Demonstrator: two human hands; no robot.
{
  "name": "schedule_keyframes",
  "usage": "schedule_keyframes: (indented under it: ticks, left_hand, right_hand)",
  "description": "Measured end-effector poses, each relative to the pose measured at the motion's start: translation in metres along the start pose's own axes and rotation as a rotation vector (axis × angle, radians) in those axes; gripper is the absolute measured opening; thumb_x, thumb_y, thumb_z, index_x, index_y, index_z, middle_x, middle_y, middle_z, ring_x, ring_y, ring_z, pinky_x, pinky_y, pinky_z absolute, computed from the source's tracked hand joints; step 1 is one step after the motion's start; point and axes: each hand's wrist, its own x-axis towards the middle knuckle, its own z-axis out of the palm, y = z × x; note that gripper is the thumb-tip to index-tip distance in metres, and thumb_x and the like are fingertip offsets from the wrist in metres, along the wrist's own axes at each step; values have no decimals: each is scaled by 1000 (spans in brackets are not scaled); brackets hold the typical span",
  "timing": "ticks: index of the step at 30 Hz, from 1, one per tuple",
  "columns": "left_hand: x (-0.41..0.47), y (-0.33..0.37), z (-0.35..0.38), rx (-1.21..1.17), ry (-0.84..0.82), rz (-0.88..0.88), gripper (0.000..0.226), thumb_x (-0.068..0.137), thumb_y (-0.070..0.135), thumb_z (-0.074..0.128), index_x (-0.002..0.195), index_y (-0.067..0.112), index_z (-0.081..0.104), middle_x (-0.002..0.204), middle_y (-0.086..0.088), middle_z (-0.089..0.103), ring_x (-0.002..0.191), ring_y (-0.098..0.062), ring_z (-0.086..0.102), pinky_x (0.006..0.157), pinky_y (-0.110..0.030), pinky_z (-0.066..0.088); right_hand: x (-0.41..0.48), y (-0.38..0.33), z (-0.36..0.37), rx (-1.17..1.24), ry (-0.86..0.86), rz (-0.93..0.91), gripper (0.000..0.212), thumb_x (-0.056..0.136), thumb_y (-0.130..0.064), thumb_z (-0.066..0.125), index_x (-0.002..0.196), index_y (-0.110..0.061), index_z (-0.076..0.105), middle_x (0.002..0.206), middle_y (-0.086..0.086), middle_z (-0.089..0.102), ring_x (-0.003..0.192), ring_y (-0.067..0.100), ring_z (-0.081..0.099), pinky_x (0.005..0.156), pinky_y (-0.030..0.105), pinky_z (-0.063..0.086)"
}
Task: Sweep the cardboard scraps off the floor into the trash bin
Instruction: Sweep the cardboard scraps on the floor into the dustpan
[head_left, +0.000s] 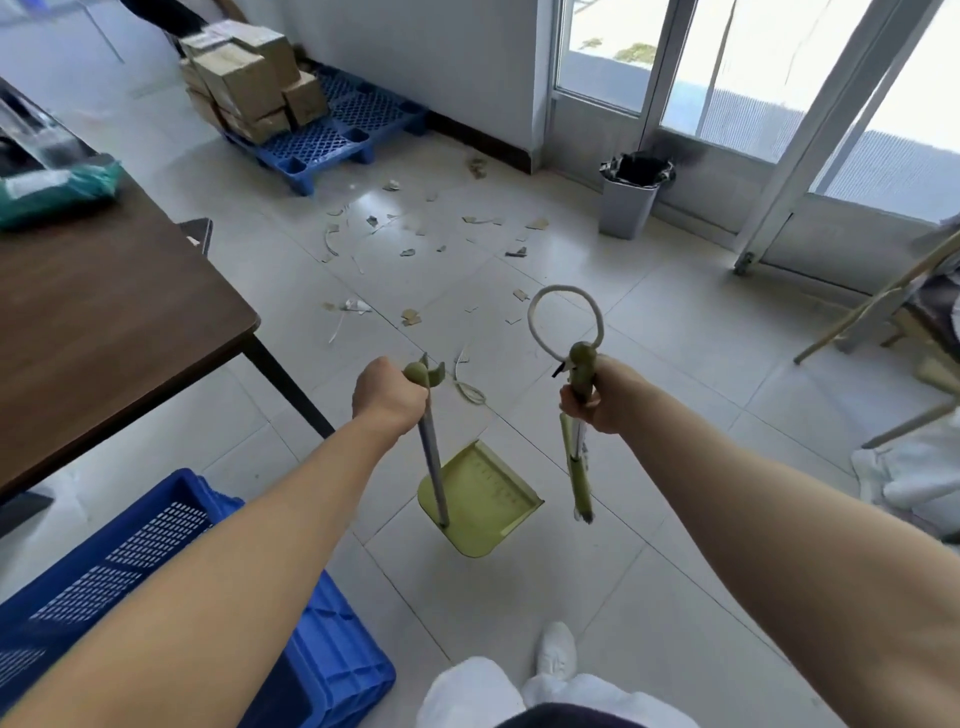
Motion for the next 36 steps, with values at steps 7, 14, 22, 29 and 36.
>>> schedule_keyframes:
  ticks: [7, 14, 22, 29, 36]
  left_hand:
    - [38, 17, 4, -7, 21, -24, 3, 85, 6, 60, 85, 3, 59, 85, -13, 59, 83, -32, 58, 74, -36, 50]
    - [117, 31, -5, -29, 28, -63, 15, 86, 8, 60, 97, -2, 61, 99, -19, 64, 95, -36, 62, 83, -42, 55]
    - [200, 41, -21, -27, 24, -80, 13, 84, 7, 61, 95, -1, 62, 97, -19, 64, 93, -35, 62, 75, -38, 52]
    - [254, 55, -27, 11, 40, -100, 11, 86, 8, 61, 94, 1, 58, 99, -18, 63, 88, -35, 61, 73, -37, 53]
    - [300, 64, -31, 58, 131, -153, 23, 87, 10, 58, 106, -3, 57, 109, -20, 62, 99, -38, 61, 82, -43, 54]
  right_hand:
    - [40, -28, 10, -20, -29, -4, 19, 94, -4, 47, 76, -4, 50, 79, 11, 44, 61, 17, 50, 37, 16, 49]
    - [91, -79, 49, -23, -26, 25, 16, 92, -5, 53, 77, -3, 48, 83, 15, 44, 62, 17, 50, 36, 17, 50]
    - [147, -123, 110, -5, 7, 34, 18, 93, -6, 52, 75, -3, 48, 83, 15, 45, 61, 18, 51, 35, 18, 49]
    - [186, -154, 140, 20, 41, 62, 17, 91, -3, 51, 73, -4, 50, 79, 15, 47, 57, 17, 50, 35, 18, 48]
    - [228, -181, 154, 36, -23, 146, 18, 89, -7, 58, 75, -4, 48, 82, 15, 45, 58, 13, 47, 34, 15, 47]
